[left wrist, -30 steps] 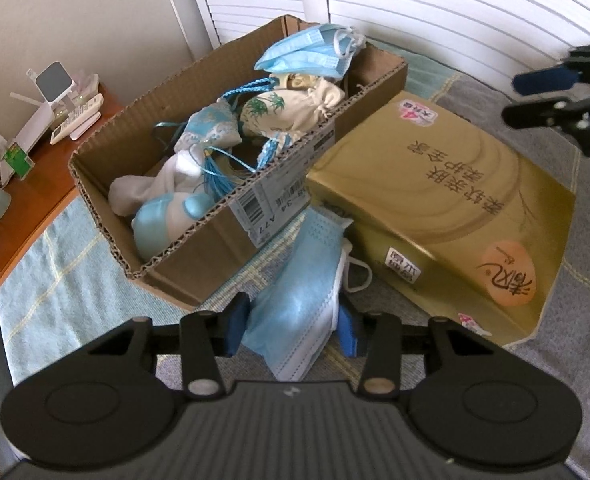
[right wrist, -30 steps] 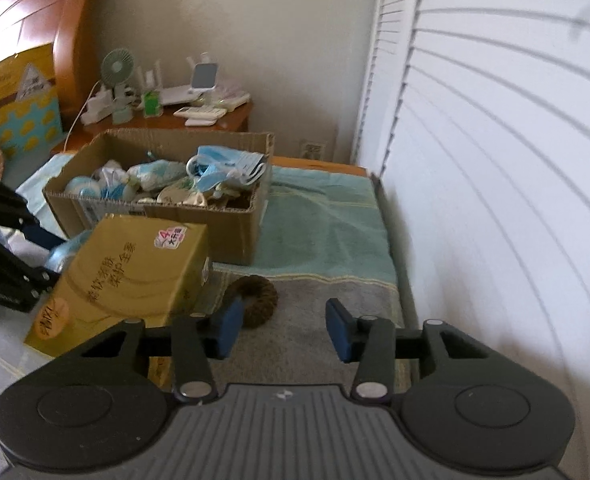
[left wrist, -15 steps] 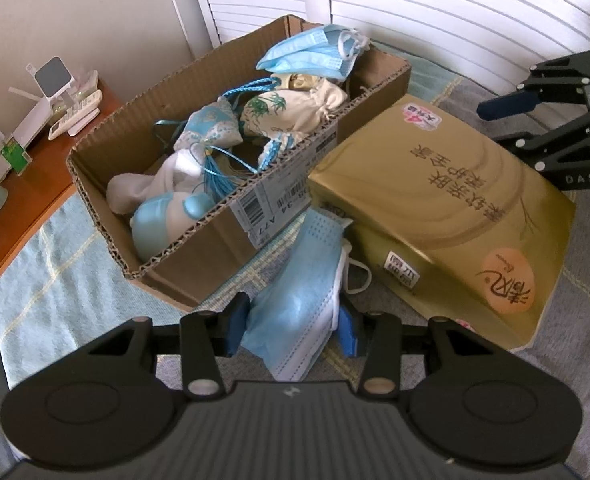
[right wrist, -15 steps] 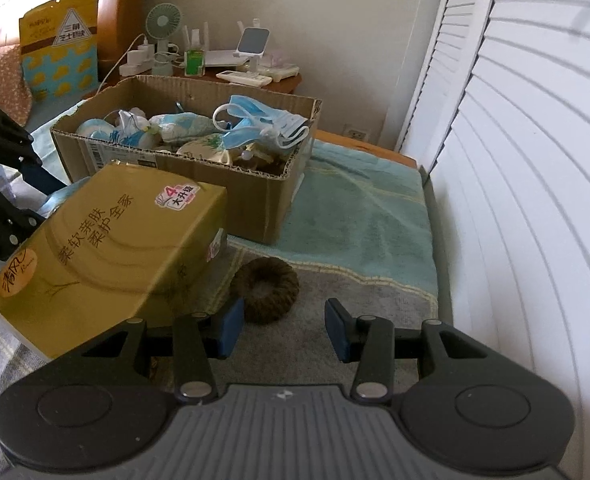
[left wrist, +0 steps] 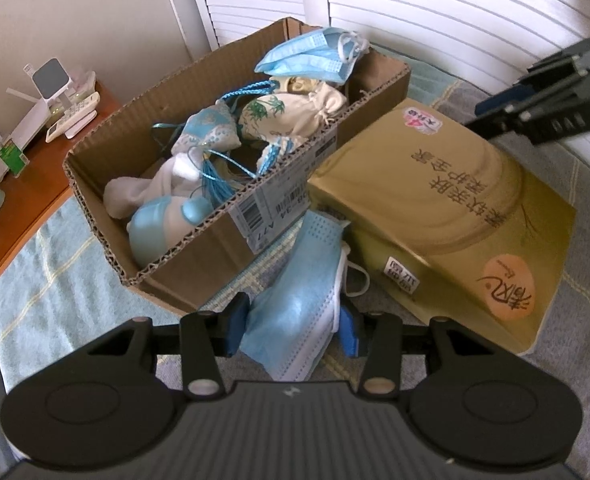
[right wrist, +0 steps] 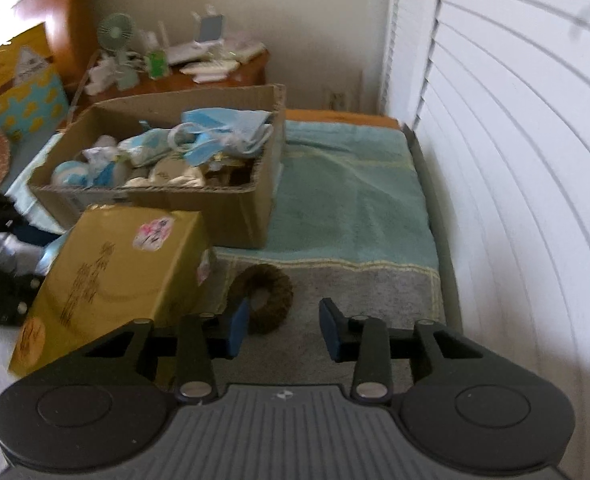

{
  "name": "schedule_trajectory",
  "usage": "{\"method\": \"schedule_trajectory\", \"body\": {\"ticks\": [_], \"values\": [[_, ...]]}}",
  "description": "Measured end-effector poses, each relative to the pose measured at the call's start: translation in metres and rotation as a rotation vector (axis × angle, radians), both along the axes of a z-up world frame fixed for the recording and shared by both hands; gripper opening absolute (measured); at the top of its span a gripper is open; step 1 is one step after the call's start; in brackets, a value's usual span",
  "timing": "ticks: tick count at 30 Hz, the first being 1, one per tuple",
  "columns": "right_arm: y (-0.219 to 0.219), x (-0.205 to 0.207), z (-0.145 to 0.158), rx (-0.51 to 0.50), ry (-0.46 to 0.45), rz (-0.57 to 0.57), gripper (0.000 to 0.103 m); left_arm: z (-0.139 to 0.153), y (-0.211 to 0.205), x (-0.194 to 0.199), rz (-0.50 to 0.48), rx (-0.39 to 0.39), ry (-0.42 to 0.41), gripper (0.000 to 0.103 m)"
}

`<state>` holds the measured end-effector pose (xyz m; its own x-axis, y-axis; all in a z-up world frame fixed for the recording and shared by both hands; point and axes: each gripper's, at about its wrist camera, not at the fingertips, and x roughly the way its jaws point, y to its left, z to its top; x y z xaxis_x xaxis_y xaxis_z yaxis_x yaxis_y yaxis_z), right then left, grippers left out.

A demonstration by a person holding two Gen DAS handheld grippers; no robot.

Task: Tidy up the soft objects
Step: 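Grasp the brown hair tie with the right gripper while the left holds the mask, then drop the brown hair tie into the box with the right gripper while the left carries the mask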

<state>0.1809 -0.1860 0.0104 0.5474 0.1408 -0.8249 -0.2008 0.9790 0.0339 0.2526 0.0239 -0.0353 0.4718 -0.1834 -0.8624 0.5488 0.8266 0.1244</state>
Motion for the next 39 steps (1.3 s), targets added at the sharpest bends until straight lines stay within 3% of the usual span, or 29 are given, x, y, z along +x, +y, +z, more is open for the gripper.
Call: {"method": "schedule_trajectory", "body": {"ticks": [7, 9, 10, 23, 31, 39], "values": [[0.004, 0.024, -0.006, 0.024, 0.103, -0.044, 0.031, 0.000, 0.002, 0.000, -0.005, -0.016, -0.005, 0.046], [0.007, 0.028, -0.012, 0.025, 0.117, -0.053, 0.016, 0.000, 0.003, -0.001, -0.004, -0.020, -0.006, 0.046], [0.008, 0.029, -0.013, 0.016, 0.121, -0.058, 0.015, -0.001, 0.003, -0.001, -0.007, -0.019, -0.007, 0.045], [-0.006, 0.013, 0.001, -0.045, 0.085, -0.112, 0.014, -0.001, 0.003, -0.001, -0.010, -0.024, -0.006, 0.045], [-0.004, 0.005, 0.003, -0.034, 0.070, -0.101, 0.014, 0.005, 0.008, -0.001, 0.006, -0.041, -0.004, 0.025], [-0.004, -0.006, 0.016, -0.029, 0.044, -0.091, 0.014, 0.017, 0.012, -0.010, 0.015, -0.037, -0.019, 0.021]]}}
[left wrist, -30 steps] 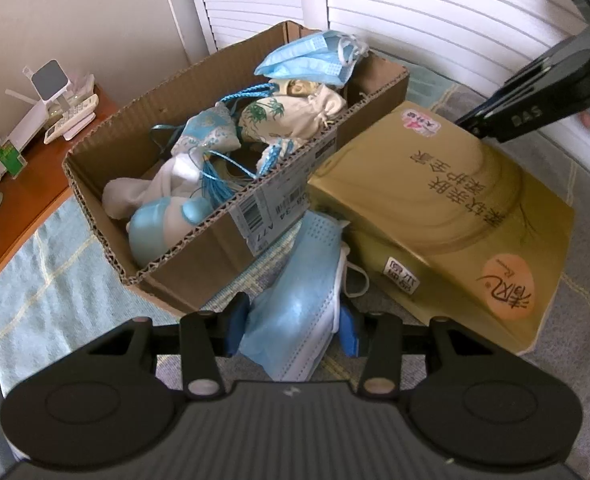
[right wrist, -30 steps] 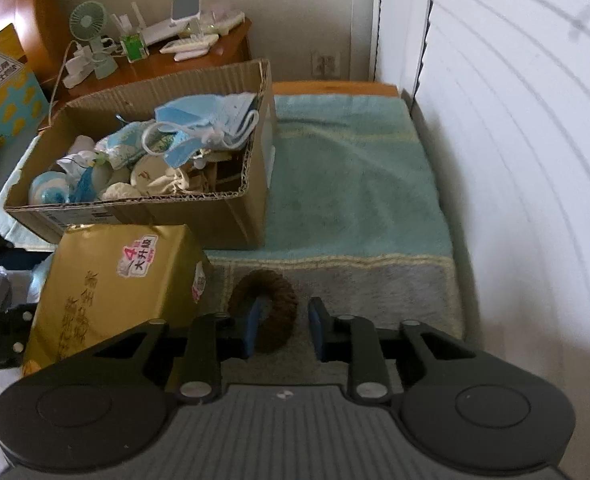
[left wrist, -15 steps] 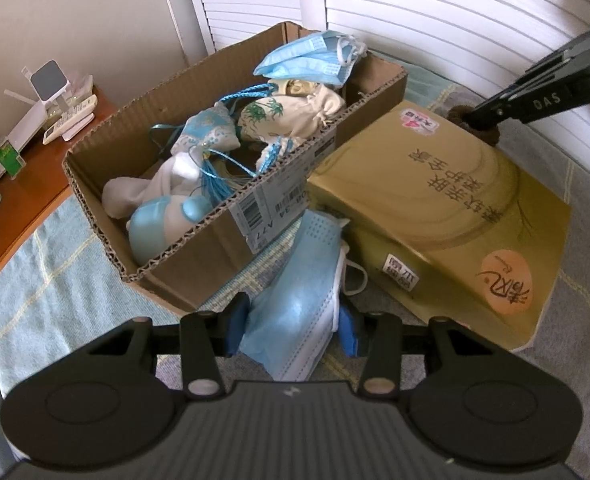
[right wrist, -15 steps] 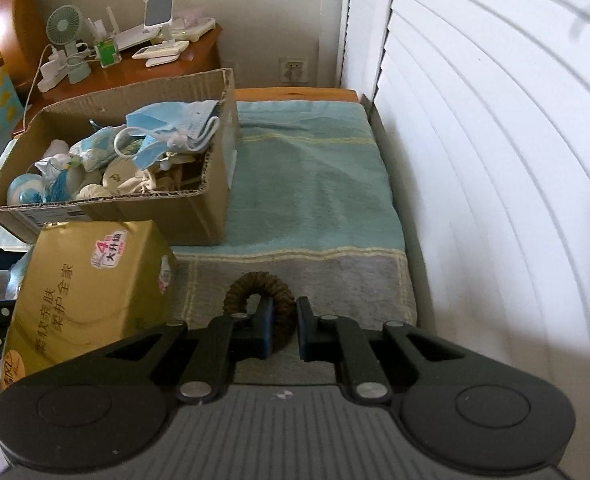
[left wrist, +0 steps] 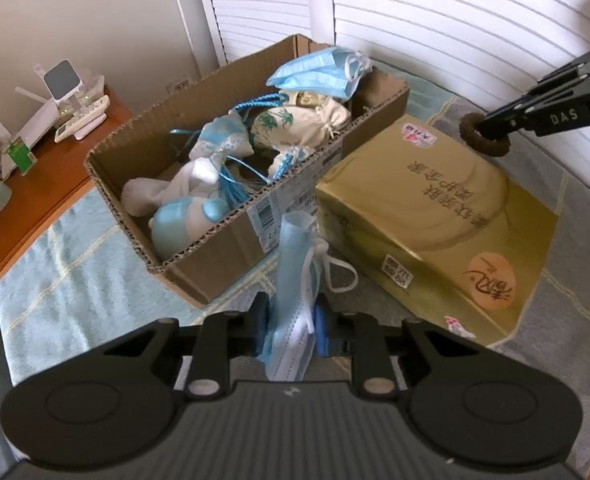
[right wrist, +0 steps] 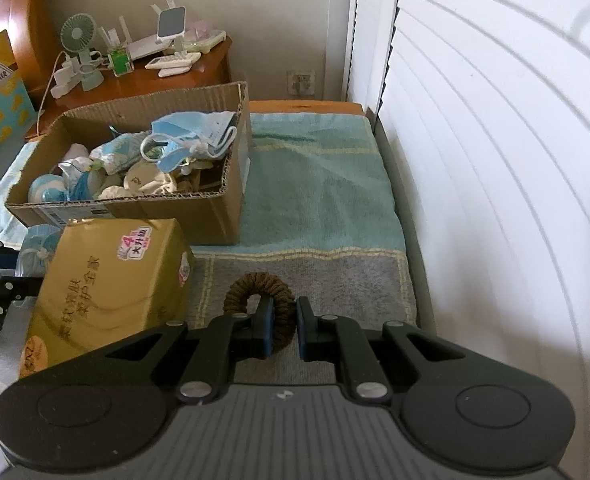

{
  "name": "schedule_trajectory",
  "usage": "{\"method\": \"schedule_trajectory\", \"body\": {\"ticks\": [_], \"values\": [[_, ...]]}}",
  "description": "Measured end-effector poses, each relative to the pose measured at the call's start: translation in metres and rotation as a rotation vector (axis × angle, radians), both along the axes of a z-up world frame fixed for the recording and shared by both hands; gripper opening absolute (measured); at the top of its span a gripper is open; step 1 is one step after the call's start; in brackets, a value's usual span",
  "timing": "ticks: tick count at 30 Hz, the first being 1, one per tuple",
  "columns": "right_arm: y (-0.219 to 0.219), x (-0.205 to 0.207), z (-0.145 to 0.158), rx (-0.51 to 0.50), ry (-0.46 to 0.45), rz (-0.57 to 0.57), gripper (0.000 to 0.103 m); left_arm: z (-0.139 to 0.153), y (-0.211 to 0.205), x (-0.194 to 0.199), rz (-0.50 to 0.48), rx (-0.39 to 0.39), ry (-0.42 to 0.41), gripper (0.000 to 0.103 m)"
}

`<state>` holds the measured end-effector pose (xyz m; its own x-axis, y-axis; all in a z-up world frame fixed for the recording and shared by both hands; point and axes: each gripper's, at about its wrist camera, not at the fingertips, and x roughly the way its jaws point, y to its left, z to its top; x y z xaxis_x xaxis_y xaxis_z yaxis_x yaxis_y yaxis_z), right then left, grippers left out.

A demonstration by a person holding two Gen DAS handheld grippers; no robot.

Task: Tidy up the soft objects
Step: 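Drop the brown hair tie into the box with the right gripper while the left carries the mask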

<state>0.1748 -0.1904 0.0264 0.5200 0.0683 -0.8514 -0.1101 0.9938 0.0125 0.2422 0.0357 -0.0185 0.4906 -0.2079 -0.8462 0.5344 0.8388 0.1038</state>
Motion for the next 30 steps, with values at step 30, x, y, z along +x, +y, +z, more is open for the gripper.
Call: {"method": "schedule_trajectory", "body": {"ticks": [30], "values": [[0.100, 0.025, 0.078, 0.005, -0.145, 0.261, 0.015, 0.067, 0.027, -0.052, 0.021, -0.105, -0.150, 0.021]]}}
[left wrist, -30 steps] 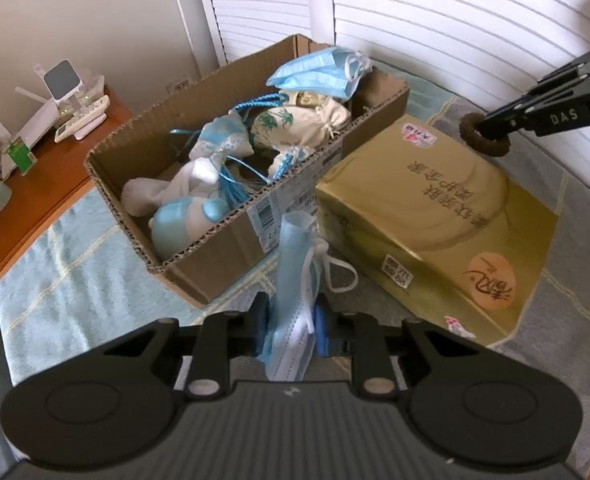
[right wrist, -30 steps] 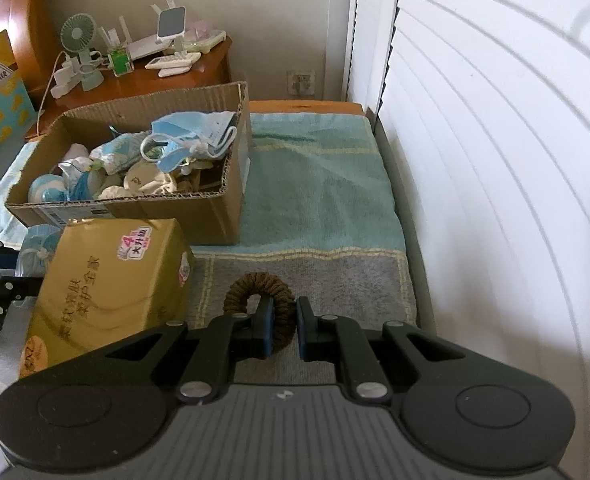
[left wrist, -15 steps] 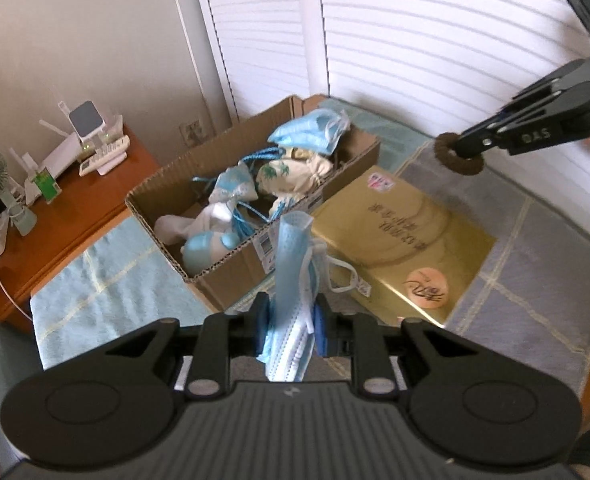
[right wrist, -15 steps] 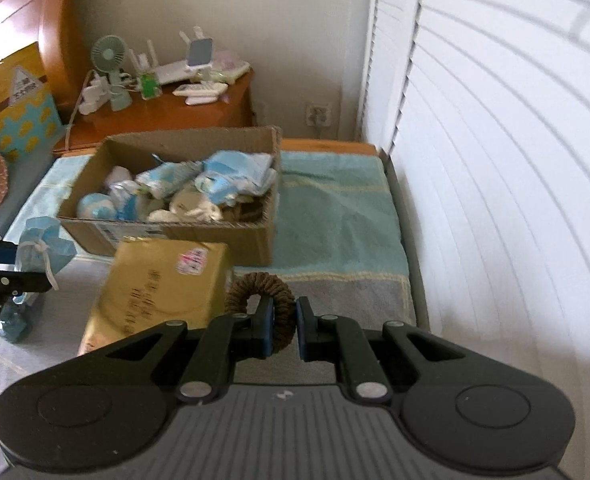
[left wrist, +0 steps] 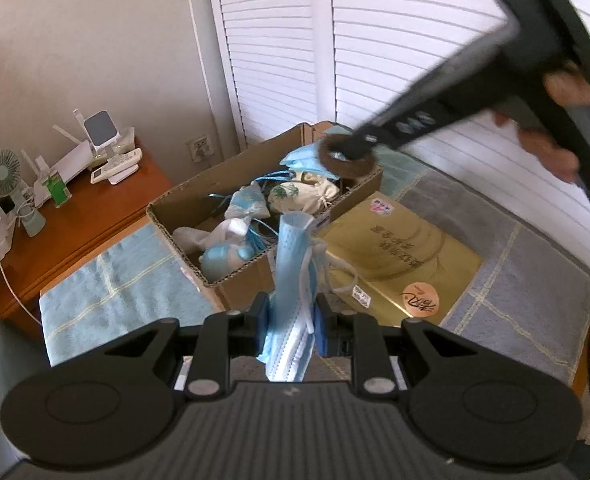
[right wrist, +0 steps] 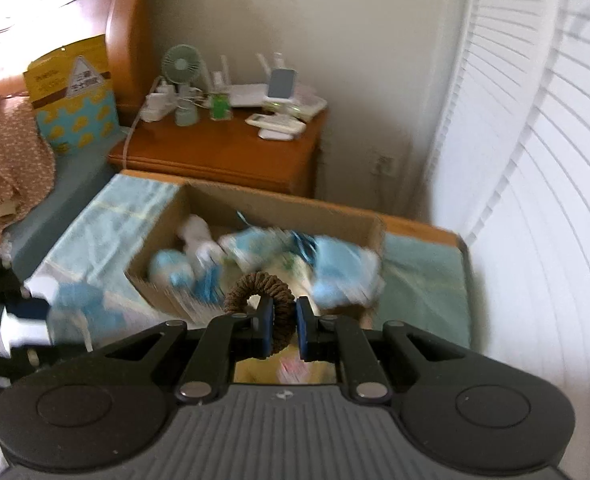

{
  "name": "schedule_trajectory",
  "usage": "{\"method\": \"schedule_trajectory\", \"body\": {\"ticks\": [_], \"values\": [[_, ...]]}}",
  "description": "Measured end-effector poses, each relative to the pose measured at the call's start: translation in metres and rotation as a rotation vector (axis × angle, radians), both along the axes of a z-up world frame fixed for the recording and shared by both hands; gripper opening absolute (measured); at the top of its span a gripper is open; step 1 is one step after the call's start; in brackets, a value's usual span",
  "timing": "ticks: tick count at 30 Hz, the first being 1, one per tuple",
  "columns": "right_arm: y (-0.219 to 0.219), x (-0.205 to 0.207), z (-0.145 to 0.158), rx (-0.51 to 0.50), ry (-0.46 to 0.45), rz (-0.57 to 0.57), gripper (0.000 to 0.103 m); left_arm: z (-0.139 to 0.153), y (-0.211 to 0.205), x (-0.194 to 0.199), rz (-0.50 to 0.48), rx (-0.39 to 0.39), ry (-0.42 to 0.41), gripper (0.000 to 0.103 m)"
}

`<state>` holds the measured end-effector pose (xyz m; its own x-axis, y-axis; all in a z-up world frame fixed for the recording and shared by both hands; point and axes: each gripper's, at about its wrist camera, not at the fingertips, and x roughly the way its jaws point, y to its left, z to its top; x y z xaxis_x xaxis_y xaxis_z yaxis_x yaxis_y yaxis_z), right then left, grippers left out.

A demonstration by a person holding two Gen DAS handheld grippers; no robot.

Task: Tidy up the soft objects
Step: 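Drop the brown hair tie into the box with the right gripper while the left carries the mask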

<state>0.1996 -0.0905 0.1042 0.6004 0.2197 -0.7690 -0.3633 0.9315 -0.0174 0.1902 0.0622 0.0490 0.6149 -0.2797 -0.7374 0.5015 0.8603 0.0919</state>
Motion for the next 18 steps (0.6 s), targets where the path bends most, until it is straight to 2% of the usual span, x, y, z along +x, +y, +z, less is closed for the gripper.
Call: {"method": "schedule_trajectory", "body": {"ticks": [7, 10, 12, 15, 18], "values": [[0.036, 0.039, -0.011, -0.020, 0.005, 0.053, 0.018, -0.003, 0.007, 0.010, 0.013, -0.008, 0.010, 0.021], [0.040, 0.048, -0.018, -0.034, 0.004, 0.042, 0.041, -0.005, 0.007, 0.014, 0.019, -0.008, 0.013, 0.021], [0.038, 0.049, -0.022, -0.041, -0.005, 0.027, 0.072, -0.005, 0.007, 0.017, 0.023, -0.008, 0.014, 0.021], [0.030, 0.039, -0.022, -0.028, -0.036, 0.008, 0.092, -0.005, 0.007, 0.021, 0.032, -0.006, 0.014, 0.021], [0.021, 0.022, -0.018, -0.011, -0.057, 0.003, 0.103, -0.001, 0.007, 0.028, 0.046, -0.008, 0.013, 0.021]]}}
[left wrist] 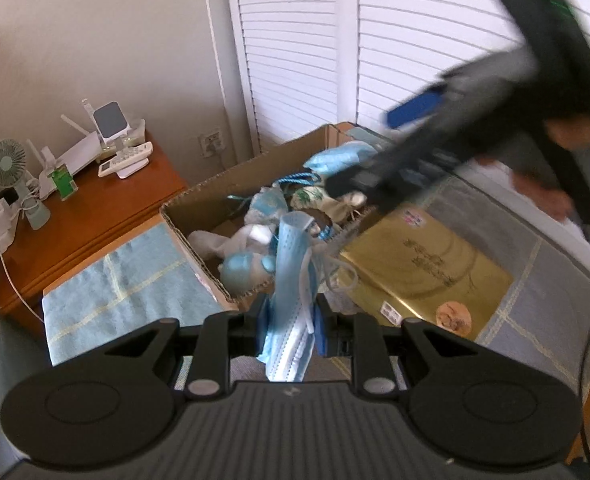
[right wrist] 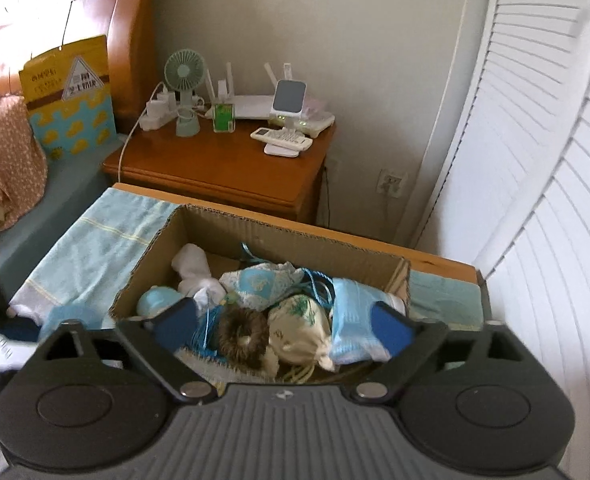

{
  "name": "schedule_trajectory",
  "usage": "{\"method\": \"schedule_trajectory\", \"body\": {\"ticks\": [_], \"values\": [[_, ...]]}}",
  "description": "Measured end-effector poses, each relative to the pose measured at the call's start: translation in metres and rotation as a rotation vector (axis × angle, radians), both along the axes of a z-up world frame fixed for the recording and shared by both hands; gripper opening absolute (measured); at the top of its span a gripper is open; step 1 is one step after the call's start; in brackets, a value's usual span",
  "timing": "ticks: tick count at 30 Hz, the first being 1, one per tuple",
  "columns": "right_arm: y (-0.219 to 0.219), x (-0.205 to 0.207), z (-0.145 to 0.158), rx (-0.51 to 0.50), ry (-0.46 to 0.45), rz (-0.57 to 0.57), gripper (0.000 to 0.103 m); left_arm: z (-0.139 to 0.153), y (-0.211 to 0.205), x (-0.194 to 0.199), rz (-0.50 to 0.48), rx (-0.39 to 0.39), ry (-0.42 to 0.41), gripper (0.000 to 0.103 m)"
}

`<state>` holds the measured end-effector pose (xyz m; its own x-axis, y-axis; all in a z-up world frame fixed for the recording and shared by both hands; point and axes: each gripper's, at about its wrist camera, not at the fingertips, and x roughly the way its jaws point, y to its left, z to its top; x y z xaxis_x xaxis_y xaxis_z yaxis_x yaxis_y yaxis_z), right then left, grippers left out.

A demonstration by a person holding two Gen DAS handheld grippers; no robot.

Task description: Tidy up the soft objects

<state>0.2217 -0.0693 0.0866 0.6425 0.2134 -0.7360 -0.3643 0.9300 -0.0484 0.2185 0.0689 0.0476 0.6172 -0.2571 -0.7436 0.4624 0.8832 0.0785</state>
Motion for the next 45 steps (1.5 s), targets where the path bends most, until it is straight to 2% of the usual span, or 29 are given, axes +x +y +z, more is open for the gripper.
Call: {"method": "schedule_trajectory", "body": {"ticks": [6, 12, 17, 20, 21, 22, 27, 32, 37, 40, 45], "values": [[-0.017, -0.047, 0.012, 0.024, -0.044, -0.006, 0.103, 0.012, -0.005, 0.026, 0.027, -0.021, 0.002, 0.021], [-0.032, -0.091, 0.019, 0.044, -0.096, -0.050, 0.103, 0.017, -0.013, 0.067, 0.086, -0.008, 0.001, 0.022], [-0.043, -0.113, 0.022, 0.076, -0.116, -0.062, 0.103, 0.006, -0.016, 0.099, 0.164, 0.033, 0.011, 0.032], [-0.048, -0.119, 0.024, 0.073, -0.130, -0.070, 0.103, 0.003, -0.013, 0.107, 0.205, 0.021, 0.000, 0.057], [-0.050, -0.121, 0.024, 0.073, -0.133, -0.074, 0.103, 0.005, -0.012, 0.106, 0.211, 0.019, -0.013, 0.073], [-0.051, -0.122, 0.024, 0.074, -0.133, -0.077, 0.103, 0.008, -0.013, 0.103, 0.217, 0.022, -0.032, 0.084], [-0.058, -0.126, 0.024, 0.093, -0.128, -0.095, 0.103, 0.029, -0.020, 0.069, 0.216, 0.027, -0.125, 0.099], [-0.063, -0.135, 0.022, 0.104, -0.099, -0.140, 0.103, 0.043, -0.032, 0.015, 0.226, 0.046, -0.182, 0.102], [-0.066, -0.146, 0.019, 0.105, -0.049, -0.232, 0.103, 0.043, -0.043, -0.045, 0.292, 0.054, -0.245, 0.102], [-0.068, -0.153, 0.018, 0.116, -0.022, -0.280, 0.103, 0.039, -0.047, -0.076, 0.339, 0.045, -0.218, 0.102], [-0.060, -0.170, 0.015, 0.095, 0.003, -0.299, 0.103, 0.034, -0.044, -0.102, 0.463, -0.014, -0.140, 0.102]]}}
